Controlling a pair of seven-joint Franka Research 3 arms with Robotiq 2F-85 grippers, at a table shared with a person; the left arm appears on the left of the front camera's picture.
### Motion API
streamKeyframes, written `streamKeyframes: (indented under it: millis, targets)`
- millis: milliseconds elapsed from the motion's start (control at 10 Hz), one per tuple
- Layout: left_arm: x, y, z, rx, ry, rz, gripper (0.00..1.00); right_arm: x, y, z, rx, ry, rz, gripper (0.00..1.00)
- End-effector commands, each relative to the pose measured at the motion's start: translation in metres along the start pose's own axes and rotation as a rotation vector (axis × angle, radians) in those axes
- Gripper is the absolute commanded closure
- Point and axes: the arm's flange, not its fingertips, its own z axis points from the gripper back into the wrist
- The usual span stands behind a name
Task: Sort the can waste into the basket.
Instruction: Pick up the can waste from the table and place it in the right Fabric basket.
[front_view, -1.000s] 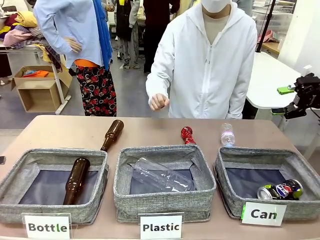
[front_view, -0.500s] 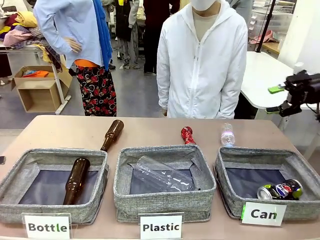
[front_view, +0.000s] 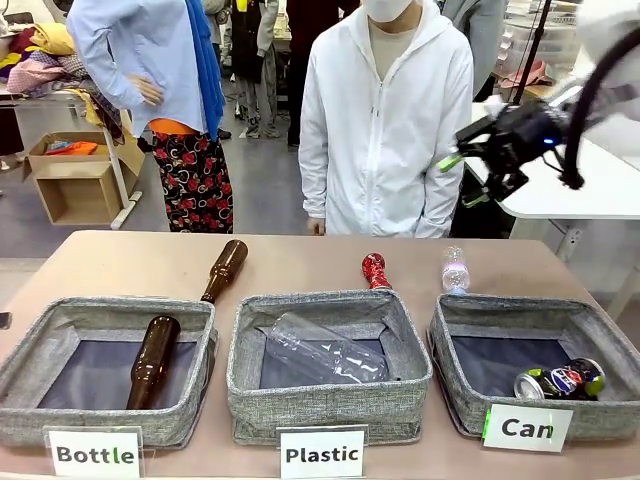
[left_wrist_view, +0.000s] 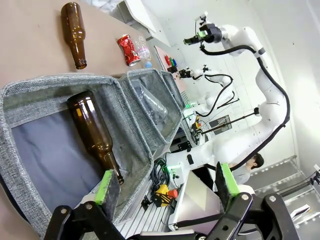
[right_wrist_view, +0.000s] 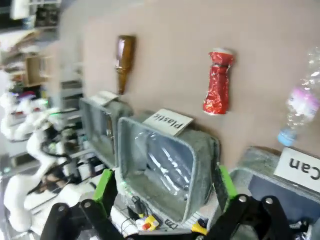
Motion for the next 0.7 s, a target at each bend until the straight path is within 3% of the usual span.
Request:
streamKeyframes:
  millis: [0, 300, 600]
  targets:
    - [0.0, -0.003, 0.001, -0.011, -0.011, 0.0, 0.0, 0.024, 0.027, -0.038, -0.259, 0.032, -0.072, 0.0]
    - [0.0, -0.003, 0.001, -0.011, -0.011, 0.0, 0.0, 0.038, 0.049, -0.123, -0.601, 0.041, 0.007, 0.0]
    - [0.0, -0.003, 0.001, -0.011, -0.011, 0.0, 0.0, 0.03, 0.057, -0.152, -0.746, 0.038, 0.144, 0.0]
